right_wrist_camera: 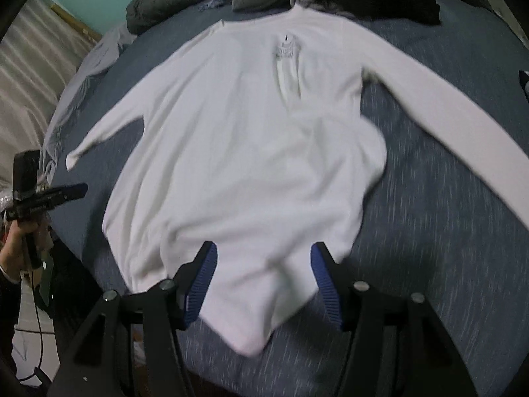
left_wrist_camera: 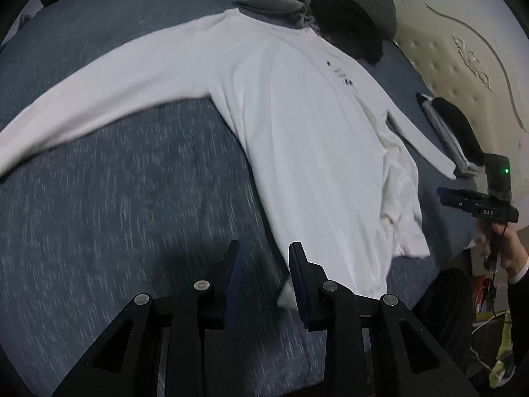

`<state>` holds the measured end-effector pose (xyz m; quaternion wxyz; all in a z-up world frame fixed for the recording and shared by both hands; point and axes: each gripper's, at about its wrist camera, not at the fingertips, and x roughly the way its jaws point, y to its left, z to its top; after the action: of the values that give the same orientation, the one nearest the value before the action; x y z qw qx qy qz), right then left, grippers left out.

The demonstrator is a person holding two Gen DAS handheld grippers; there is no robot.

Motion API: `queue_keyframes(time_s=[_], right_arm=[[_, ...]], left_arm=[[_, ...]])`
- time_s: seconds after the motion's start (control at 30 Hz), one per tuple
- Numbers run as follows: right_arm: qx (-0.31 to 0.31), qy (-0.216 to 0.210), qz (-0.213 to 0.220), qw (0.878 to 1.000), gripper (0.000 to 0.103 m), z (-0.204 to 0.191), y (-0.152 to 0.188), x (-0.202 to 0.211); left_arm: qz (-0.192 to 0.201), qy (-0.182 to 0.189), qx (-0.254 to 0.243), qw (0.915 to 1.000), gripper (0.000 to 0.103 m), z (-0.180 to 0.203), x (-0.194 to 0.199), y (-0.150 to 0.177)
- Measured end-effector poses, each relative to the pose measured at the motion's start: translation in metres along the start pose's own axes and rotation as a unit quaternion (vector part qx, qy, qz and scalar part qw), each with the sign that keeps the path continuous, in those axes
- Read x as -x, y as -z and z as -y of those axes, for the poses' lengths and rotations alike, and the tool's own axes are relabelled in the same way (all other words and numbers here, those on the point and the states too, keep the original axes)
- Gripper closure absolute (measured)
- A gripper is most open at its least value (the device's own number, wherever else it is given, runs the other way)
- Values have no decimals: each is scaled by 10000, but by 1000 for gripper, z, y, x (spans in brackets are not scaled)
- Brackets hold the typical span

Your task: Fold clothes

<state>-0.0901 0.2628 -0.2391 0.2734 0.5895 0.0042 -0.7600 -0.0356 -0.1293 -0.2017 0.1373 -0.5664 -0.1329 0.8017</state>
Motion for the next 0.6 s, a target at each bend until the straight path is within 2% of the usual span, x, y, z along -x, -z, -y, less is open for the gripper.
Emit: queue_keyframes(time_s=[0.23,0.6], right_arm=[[-136,54,-243,9996,43,-5,46,-3],[-553,40,-329,9979,43,8,72,-6]], left_arm=[[-188,67,87,9998,72,9,-13,29],[-318,85,-133,9994,72,25,-36,43]])
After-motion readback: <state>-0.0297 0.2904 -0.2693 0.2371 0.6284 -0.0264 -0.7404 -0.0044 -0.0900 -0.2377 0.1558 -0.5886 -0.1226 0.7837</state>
